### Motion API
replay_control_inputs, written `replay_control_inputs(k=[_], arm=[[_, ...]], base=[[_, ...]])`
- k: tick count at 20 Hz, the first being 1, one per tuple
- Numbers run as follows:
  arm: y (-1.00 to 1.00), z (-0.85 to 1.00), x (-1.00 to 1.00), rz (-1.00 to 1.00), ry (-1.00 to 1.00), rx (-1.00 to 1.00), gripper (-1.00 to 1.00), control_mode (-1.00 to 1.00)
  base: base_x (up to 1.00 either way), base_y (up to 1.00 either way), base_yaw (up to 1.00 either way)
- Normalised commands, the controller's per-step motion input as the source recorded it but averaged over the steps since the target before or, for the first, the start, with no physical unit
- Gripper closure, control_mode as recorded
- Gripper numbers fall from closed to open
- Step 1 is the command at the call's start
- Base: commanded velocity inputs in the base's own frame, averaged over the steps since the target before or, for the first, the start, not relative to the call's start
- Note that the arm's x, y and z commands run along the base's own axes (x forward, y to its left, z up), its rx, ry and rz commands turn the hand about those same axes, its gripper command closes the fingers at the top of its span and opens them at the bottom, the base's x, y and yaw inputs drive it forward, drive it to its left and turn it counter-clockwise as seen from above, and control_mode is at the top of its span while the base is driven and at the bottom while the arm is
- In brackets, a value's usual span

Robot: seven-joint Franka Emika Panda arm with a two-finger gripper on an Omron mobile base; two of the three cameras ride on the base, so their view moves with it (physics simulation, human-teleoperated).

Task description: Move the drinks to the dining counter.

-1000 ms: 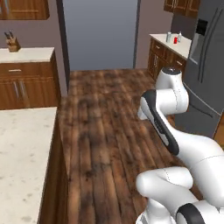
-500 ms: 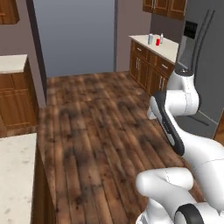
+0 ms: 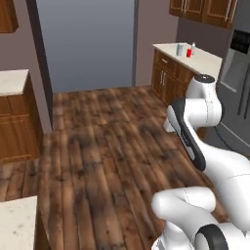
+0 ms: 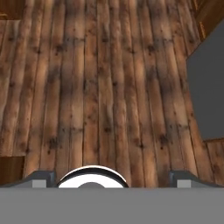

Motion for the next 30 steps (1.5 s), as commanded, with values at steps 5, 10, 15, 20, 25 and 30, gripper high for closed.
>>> replay_control_inputs(k=[5,10,15,20,25,30], arm=[[0.00,0.00,0.00,0.00,0.00,0.00,-1.00,1.00],[0.00,0.00,0.00,0.00,0.00,0.00,-1.00,1.00],[0.00,0.00,0.00,0.00,0.00,0.00,-1.00,1.00],[0.00,0.00,0.00,0.00,0.00,0.00,-1.00,1.00],[0.00,0.00,0.00,0.00,0.00,0.00,-1.00,1.00],[0.00,0.00,0.00,0.00,0.00,0.00,-1.00,1.00]], base=[[1.00,-0.04,0.00],[1.00,0.00,0.00],[1.00,0.00,0.00],[1.00,0.00,0.00],[1.00,0.00,0.00],[1.00,-0.06,0.00]])
